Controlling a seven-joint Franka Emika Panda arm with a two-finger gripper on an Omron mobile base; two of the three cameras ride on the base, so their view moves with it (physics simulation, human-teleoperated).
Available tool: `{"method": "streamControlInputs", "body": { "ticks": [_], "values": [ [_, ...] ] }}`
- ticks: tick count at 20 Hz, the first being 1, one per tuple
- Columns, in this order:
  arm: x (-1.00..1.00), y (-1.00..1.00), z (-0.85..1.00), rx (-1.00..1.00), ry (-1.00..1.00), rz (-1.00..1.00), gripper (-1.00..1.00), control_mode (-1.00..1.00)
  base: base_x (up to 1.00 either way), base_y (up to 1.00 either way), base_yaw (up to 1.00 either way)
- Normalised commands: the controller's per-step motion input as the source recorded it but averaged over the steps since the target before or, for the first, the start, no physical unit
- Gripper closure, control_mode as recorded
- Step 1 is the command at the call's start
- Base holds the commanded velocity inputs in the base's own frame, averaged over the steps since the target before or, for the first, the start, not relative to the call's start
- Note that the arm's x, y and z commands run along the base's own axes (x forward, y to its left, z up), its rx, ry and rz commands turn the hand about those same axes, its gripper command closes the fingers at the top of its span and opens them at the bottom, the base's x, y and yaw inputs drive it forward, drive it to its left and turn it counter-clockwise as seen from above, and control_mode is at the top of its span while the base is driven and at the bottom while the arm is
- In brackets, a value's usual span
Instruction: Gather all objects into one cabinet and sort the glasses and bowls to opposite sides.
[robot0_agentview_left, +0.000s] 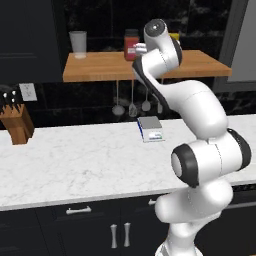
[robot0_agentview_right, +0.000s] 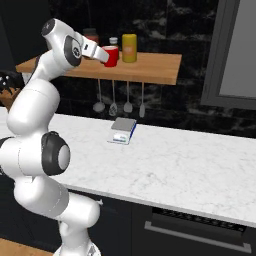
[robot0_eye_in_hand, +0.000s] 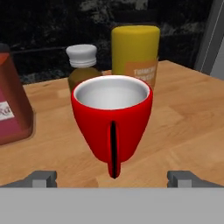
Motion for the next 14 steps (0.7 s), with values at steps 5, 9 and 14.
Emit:
{"method": "streamControlInputs", "body": {
  "ticks": [5,9,14],
  "values": [
    [0.27,-0.06,0.00,0.00,0.02,-0.01,-1.00,-1.00,0.00,0.00,0.00],
    [0.20,-0.10,-0.01,0.00,0.00,-0.02,-1.00,-1.00,0.00,0.00,0.00],
    [0.01,-0.08,-0.01,0.00,0.00,-0.02,-1.00,-1.00,0.00,0.00,0.00]
  ]
}}
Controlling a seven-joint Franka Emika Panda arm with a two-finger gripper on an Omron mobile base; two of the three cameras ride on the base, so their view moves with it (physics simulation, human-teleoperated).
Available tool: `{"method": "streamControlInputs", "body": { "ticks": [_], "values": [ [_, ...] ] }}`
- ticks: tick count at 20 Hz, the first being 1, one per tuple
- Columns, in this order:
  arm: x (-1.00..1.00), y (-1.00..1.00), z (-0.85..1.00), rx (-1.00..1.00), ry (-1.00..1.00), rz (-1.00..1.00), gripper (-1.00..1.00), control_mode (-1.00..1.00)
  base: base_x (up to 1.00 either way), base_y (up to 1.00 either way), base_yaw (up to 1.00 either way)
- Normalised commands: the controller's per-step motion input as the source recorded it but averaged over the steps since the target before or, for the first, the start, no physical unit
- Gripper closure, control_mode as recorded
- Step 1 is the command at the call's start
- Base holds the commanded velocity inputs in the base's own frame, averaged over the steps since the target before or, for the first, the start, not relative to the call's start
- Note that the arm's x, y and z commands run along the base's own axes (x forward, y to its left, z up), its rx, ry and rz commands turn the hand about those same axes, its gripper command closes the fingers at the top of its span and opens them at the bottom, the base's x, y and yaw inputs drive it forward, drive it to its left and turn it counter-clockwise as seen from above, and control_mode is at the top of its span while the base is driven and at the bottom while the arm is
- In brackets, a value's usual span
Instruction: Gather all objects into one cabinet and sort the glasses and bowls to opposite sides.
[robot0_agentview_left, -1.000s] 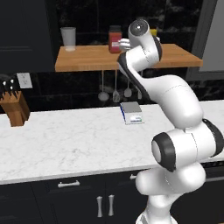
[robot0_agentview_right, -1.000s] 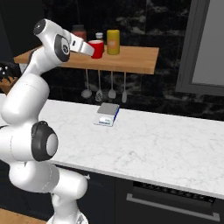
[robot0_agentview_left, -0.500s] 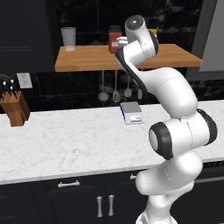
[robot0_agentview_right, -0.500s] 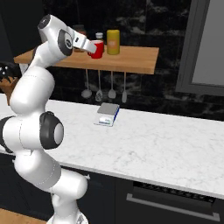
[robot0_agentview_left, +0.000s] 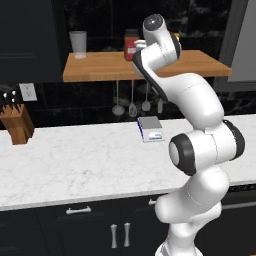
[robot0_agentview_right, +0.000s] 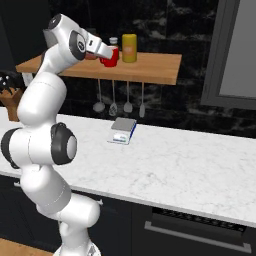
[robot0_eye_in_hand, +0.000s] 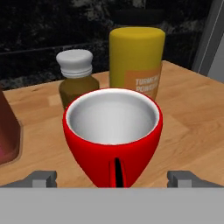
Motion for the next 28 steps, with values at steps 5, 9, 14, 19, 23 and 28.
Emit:
{"method": "streamControlInputs", "body": {
  "ticks": [5,9,14,19,23,28],
  "values": [
    [0.00,-0.06,0.00,0.00,0.00,-0.03,-1.00,-1.00,0.00,0.00,0.00],
    [0.00,0.00,0.00,0.00,0.00,-0.03,1.00,-1.00,0.00,0.00,0.00],
    [0.00,0.00,-0.04,0.00,0.00,-0.04,1.00,-1.00,0.00,0.00,0.00],
    [0.00,0.00,-0.08,0.00,0.00,-0.05,1.00,-1.00,0.00,0.00,0.00],
    [0.00,0.00,-0.03,0.00,0.00,-0.01,1.00,-1.00,0.00,0.00,0.00],
    [-0.76,-0.02,0.01,0.05,-0.10,0.11,1.00,-1.00,0.00,0.00,0.00]
  ]
}}
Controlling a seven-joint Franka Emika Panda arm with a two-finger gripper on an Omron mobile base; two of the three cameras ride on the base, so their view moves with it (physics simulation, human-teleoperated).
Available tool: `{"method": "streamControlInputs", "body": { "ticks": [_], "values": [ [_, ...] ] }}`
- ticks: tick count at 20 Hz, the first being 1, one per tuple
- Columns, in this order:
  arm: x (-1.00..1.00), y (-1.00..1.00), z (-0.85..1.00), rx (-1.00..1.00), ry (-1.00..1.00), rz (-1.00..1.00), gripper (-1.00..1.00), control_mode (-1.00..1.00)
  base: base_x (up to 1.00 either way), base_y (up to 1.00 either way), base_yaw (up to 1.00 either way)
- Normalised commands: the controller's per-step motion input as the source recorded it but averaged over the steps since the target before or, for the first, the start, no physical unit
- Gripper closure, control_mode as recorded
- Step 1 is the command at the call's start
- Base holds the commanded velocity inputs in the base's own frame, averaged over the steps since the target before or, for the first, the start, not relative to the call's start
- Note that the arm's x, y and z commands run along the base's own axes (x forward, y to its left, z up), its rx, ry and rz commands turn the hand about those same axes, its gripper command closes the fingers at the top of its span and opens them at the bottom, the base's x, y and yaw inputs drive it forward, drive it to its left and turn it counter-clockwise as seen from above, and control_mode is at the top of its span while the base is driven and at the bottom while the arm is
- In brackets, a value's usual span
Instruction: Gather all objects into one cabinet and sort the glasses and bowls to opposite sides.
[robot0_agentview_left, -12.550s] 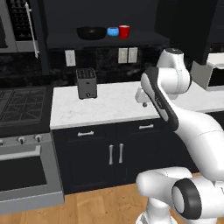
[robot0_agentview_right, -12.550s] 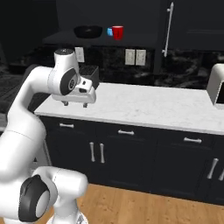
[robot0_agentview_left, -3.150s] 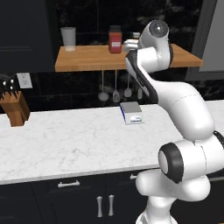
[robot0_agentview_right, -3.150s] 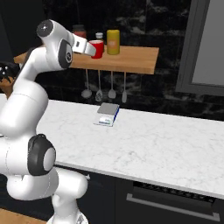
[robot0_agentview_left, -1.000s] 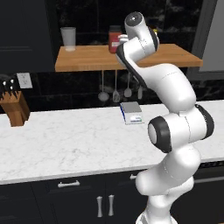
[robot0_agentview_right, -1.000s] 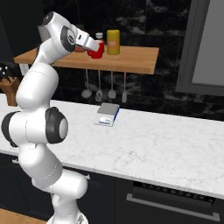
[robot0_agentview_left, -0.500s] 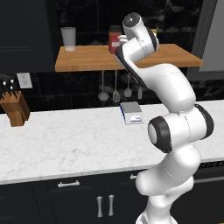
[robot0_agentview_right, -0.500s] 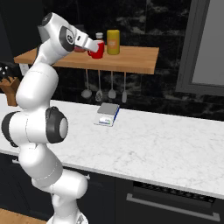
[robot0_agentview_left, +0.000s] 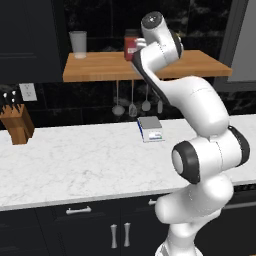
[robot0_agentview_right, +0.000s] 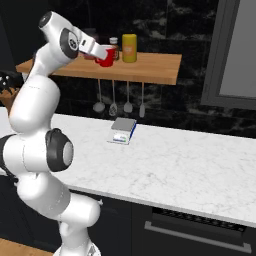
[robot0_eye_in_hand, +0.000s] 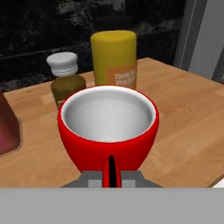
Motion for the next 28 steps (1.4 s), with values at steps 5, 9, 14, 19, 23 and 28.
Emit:
{"method": "streamControlInputs", "body": {
  "ticks": [5,9,14,19,23,28],
  "values": [
    [-1.00,0.00,0.00,0.05,-0.09,0.35,1.00,-1.00,0.00,0.00,0.00],
    [-1.00,0.00,0.00,0.01,-0.07,0.34,1.00,-1.00,0.00,0.00,0.00],
    [-1.00,0.10,0.00,0.00,0.00,0.37,1.00,-1.00,0.00,0.00,0.00],
    [-1.00,0.15,-0.10,0.00,0.00,0.34,1.00,-1.00,0.00,0.00,0.00],
    [-1.00,0.11,-0.12,-0.03,0.01,0.28,1.00,-1.00,0.00,0.00,0.00],
    [-1.00,0.00,-0.35,-0.11,0.00,0.13,1.00,-1.00,0.00,0.00,0.00]
  ]
}}
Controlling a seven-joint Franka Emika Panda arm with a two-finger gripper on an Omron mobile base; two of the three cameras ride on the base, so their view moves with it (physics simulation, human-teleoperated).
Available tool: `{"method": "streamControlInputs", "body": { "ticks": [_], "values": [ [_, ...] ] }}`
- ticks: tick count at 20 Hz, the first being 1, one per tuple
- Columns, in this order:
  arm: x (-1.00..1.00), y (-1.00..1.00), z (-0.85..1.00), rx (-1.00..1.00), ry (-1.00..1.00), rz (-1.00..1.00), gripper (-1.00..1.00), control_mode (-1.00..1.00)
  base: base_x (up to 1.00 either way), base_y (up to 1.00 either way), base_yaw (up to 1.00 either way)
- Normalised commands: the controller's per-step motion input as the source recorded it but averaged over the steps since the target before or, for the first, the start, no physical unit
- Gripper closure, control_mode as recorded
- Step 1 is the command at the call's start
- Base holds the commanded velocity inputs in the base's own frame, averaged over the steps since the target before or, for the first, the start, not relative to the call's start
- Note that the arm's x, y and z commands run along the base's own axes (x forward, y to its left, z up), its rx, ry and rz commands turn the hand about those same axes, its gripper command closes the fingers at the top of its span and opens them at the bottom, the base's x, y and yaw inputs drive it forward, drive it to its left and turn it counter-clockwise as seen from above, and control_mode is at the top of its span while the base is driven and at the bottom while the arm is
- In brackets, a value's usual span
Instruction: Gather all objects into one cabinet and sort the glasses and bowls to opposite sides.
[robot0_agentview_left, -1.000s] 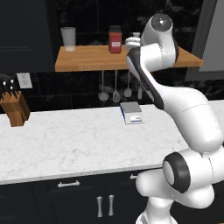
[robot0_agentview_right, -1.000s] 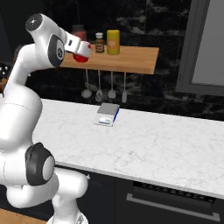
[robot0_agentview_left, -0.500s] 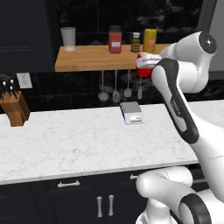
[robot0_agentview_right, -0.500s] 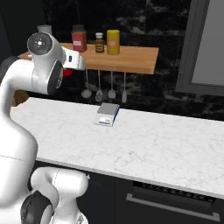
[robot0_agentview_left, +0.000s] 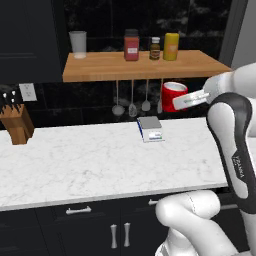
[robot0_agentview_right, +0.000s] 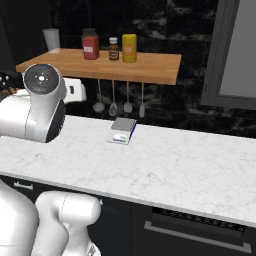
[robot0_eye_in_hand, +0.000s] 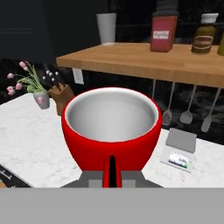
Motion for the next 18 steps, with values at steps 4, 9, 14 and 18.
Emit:
{"method": "streamControlInputs", "body": {
  "ticks": [4,9,14,18],
  "values": [
    [-0.95,0.00,-0.41,-0.03,0.06,0.03,1.00,-1.00,0.00,0.00,0.00],
    [-0.56,0.00,-0.19,-0.01,0.13,0.00,1.00,-1.00,0.00,0.00,0.00],
    [0.00,0.00,0.00,-0.02,0.00,0.00,1.00,1.00,-0.01,0.00,0.00],
    [0.00,0.00,0.00,0.00,0.00,0.00,1.00,1.00,-0.54,0.00,0.12]
  ]
}}
